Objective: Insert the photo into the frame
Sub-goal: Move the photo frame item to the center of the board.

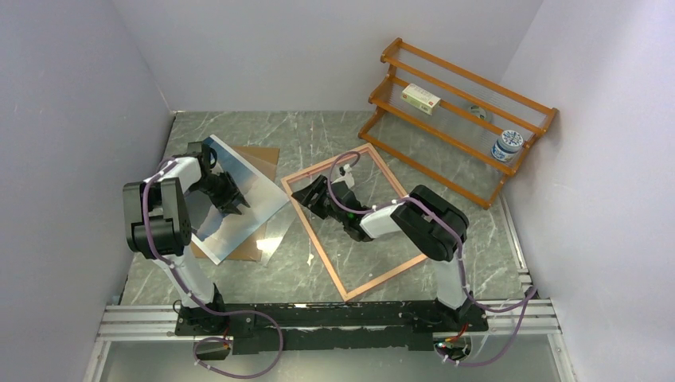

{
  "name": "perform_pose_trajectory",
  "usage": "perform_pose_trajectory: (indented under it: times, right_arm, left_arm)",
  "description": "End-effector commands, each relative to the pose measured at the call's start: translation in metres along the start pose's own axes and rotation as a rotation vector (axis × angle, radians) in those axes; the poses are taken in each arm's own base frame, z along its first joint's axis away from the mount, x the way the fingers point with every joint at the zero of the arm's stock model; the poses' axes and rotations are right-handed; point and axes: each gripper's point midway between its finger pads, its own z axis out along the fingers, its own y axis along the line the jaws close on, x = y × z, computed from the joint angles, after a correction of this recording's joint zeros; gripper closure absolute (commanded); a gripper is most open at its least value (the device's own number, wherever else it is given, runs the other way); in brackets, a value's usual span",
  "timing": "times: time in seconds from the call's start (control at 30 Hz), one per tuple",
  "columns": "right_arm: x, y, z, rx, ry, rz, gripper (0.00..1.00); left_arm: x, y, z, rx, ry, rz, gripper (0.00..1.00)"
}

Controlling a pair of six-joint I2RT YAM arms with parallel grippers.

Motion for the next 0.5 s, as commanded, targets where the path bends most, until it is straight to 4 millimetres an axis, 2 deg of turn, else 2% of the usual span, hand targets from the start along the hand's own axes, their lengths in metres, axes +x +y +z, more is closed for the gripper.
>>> perform_pose_trajectory:
  times: [0.0,0.2,0.47]
  right_arm:
    - [-0.009,0.019,-0.001,-0.006,-0.02,0.0,0.35]
    - [-0.014,0.008,-0.003,0.119,-0.019,-0.042,0.3]
    - [-0.007,0.002,0.011,0.069,0.04,-0.034,0.29]
  left_arm:
    - [-0.003,-0.007,-0.015,0.017,-0.045,0.018,0.57]
    - [0.0,-0.008,-0.016,0.018,-0.051,0.021,0.57]
    - [0.005,-0.009,-0.012,0.005,-0.042,0.027,0.57]
